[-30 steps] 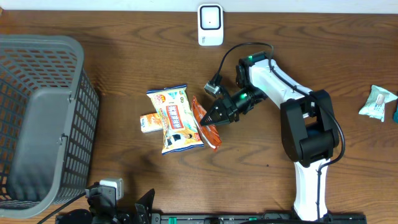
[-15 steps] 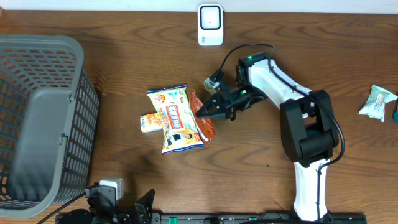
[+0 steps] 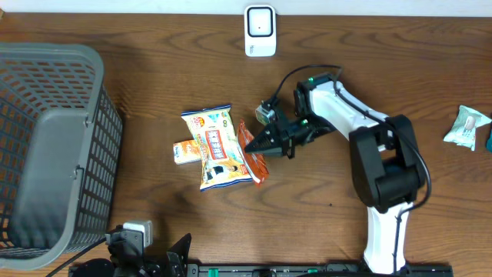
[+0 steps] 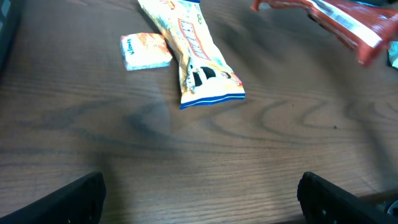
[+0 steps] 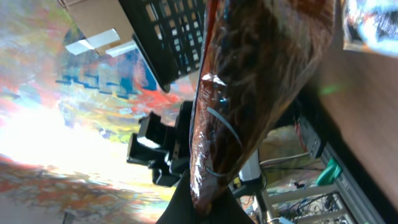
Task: Scan the item barcode
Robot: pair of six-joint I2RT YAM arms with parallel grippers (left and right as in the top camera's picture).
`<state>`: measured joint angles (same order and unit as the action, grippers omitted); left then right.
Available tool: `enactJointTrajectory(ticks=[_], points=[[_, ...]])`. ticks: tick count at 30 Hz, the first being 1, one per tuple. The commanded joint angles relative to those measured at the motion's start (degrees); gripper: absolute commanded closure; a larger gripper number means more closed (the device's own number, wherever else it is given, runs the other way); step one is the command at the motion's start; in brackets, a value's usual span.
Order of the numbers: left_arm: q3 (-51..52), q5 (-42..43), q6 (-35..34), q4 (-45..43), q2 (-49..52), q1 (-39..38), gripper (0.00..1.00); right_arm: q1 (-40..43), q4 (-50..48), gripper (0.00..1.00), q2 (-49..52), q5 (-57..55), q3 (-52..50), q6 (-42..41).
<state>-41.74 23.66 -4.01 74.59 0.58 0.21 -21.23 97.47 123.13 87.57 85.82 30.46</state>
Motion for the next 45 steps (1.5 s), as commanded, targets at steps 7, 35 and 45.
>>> enactJointTrajectory(ticks=[7,35,45], points=[[-0.26,0.09,0.96,0.0,-0.42,-0.24,0.02,-0.07,0.07,0.99,-9.81,1.95,-11.52,2.82],[-0.26,0.09,0.98,0.0,-0.42,-0.24,0.02,0.57,0.07,0.99,-22.64,-2.78,-16.94,0.15],[-0.26,0.09,0.96,0.0,-0.42,-0.24,0.02,0.57,0.07,0.99,-22.64,-3.15,-16.94,-1.31]])
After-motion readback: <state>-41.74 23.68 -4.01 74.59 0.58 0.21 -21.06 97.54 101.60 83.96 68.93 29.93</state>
